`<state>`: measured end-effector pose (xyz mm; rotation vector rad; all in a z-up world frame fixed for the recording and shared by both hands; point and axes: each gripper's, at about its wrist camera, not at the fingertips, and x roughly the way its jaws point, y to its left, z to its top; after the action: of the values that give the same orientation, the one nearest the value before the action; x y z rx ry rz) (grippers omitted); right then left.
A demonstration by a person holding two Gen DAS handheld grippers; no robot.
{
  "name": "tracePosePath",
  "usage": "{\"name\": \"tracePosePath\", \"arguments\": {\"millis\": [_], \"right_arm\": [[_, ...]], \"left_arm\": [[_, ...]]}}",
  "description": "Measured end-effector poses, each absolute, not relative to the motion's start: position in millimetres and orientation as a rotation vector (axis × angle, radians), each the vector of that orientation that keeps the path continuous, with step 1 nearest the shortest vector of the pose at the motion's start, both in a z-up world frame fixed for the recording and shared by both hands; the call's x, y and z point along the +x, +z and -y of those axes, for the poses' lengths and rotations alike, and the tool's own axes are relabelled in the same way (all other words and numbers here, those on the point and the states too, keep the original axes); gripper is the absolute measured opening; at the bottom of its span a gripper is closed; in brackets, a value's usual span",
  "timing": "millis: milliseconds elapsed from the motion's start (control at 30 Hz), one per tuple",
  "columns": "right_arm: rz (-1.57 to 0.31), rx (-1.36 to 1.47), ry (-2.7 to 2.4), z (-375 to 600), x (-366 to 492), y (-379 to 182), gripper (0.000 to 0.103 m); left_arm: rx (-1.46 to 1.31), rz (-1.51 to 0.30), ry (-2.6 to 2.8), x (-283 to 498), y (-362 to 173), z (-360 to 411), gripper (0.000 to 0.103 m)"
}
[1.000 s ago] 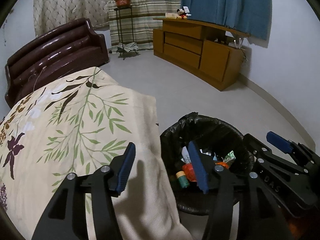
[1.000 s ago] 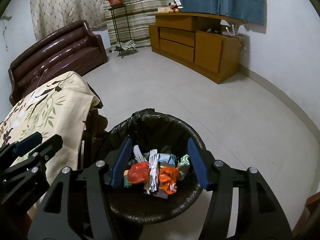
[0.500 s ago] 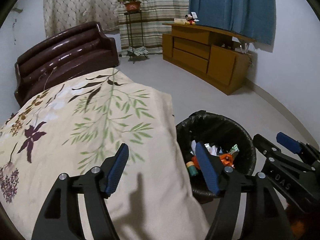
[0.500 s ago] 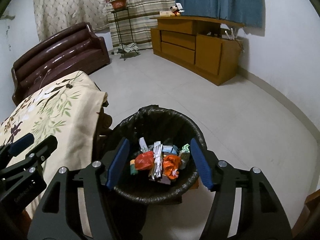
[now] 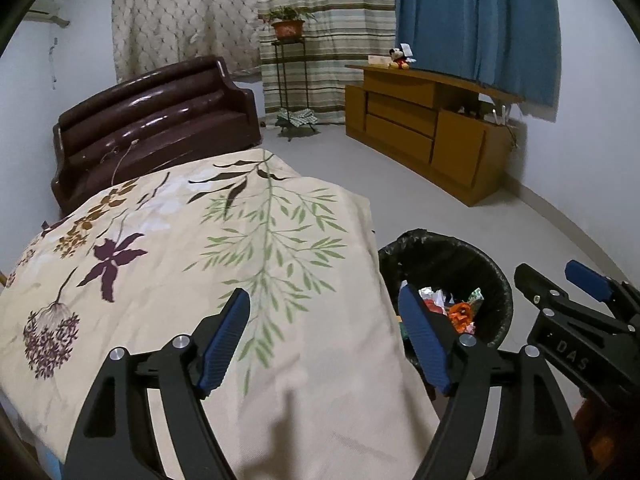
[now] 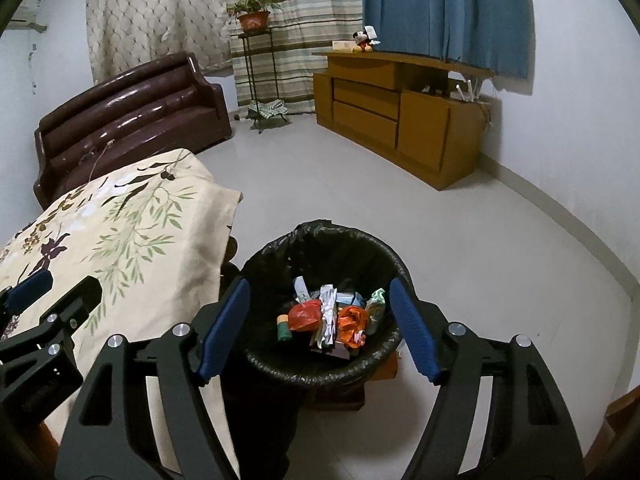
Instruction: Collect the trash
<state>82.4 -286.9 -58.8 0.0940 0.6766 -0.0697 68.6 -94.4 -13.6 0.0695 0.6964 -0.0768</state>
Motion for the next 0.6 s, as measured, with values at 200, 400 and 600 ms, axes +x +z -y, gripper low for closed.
{"name": "tracePosePath", "arguments": {"millis": [200,400,600], "right_arm": [[-0.659,0.068,-0.063,281,68,-52,0.076],[-0.652,0.06,-0.059,278,61,-48,0.077],[-0.648,0.055,-0.061,276,57,-46,0.077]], "left_arm": [[0.072,-0.669,-0.038,55,-8,88,0.079],[0.054,-0.667,-0.038,49,-6,82,0.079],[0.044,-0.658,-0.04,45,-4,80,0.08]]}}
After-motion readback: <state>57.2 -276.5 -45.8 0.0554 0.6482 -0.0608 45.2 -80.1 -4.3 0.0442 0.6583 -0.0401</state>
